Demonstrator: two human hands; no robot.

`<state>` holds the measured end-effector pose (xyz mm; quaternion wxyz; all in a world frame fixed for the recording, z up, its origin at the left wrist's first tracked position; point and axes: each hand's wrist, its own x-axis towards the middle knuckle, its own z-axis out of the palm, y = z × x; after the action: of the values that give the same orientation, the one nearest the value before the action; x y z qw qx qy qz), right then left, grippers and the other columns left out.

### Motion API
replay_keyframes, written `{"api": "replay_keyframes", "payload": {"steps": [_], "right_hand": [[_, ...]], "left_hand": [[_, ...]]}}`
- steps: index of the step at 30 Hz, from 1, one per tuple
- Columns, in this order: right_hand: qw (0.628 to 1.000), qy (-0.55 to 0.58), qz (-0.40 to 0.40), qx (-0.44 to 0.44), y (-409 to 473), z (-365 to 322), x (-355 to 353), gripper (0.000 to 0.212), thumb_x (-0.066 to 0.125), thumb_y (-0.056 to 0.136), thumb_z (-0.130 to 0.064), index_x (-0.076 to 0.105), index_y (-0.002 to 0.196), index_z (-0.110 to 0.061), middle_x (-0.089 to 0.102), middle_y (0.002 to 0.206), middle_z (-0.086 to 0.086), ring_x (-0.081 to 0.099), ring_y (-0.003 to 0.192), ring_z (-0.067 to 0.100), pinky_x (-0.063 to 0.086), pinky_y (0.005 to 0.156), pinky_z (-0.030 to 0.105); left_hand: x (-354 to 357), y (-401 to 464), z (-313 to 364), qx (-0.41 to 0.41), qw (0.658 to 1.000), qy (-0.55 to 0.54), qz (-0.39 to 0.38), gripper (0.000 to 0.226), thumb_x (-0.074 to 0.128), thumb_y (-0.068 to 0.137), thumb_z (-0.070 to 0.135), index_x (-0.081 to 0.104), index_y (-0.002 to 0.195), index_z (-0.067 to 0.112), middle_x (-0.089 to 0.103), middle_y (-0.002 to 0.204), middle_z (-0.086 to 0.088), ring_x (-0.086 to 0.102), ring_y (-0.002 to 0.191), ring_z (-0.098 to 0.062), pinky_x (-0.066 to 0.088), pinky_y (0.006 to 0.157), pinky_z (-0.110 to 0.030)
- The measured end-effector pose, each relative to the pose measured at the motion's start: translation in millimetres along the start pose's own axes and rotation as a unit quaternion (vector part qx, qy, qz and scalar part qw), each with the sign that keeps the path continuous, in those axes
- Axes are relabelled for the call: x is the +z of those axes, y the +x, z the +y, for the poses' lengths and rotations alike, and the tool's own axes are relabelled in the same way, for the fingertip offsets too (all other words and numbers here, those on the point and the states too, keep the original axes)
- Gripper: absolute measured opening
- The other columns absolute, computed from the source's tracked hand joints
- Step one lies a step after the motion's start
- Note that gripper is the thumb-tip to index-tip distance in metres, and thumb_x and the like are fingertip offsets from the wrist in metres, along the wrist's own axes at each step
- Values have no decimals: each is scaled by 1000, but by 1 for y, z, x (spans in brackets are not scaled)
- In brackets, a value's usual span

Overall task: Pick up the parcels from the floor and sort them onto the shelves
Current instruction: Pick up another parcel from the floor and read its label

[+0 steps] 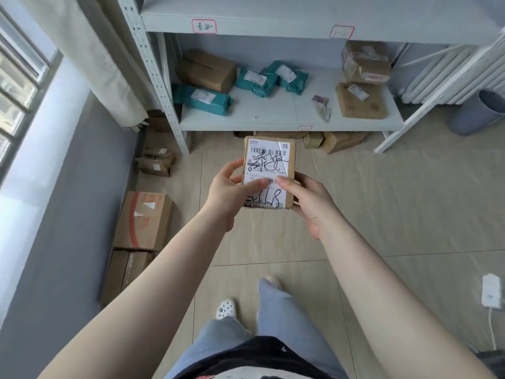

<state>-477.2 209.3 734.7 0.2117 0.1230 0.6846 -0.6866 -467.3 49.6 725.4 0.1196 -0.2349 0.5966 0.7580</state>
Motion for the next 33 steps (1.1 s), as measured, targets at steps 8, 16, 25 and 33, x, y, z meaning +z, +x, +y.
{"api": "replay_keyframes", "payload": {"steps": [8, 16, 25, 33], "right_hand": [[999, -2, -37, 2, 106, -54, -30, 25, 64, 89, -20, 66, 113, -17, 74, 92, -3, 71, 70, 4, 54, 71, 21], [997, -11, -70, -14, 195, -120, -42, 16, 63, 90, -17, 67, 104, -22, 73, 90, -7, 71, 68, -1, 54, 65, 15], [998, -30, -52, -22, 300, -179, -24, 26, 65, 88, -24, 68, 114, -20, 76, 92, -3, 72, 71, 5, 55, 69, 21], [1000, -3, -7, -30, 387, -233, -11, 21, 69, 85, -27, 68, 105, -25, 75, 94, -6, 71, 85, 9, 54, 87, 31]], "left_hand": [[42, 93, 50, 8, 999, 0, 32, 66, 82, 75, 6, 55, 133, 18, 77, 101, -6, 75, 80, -20, 58, 67, -28], [69, 171, 107, 24, 997, -21, 66, 65, 82, 75, 7, 56, 134, 19, 76, 105, -8, 75, 85, -21, 58, 65, -25], [65, 271, 176, 30, 998, -12, 62, 67, 82, 76, 12, 52, 136, 20, 75, 106, -5, 74, 86, -18, 54, 63, -23], [66, 362, 248, 58, 998, 7, 26, 61, 81, 76, 4, 56, 130, 18, 75, 82, 5, 73, 60, -5, 56, 52, -18]]}}
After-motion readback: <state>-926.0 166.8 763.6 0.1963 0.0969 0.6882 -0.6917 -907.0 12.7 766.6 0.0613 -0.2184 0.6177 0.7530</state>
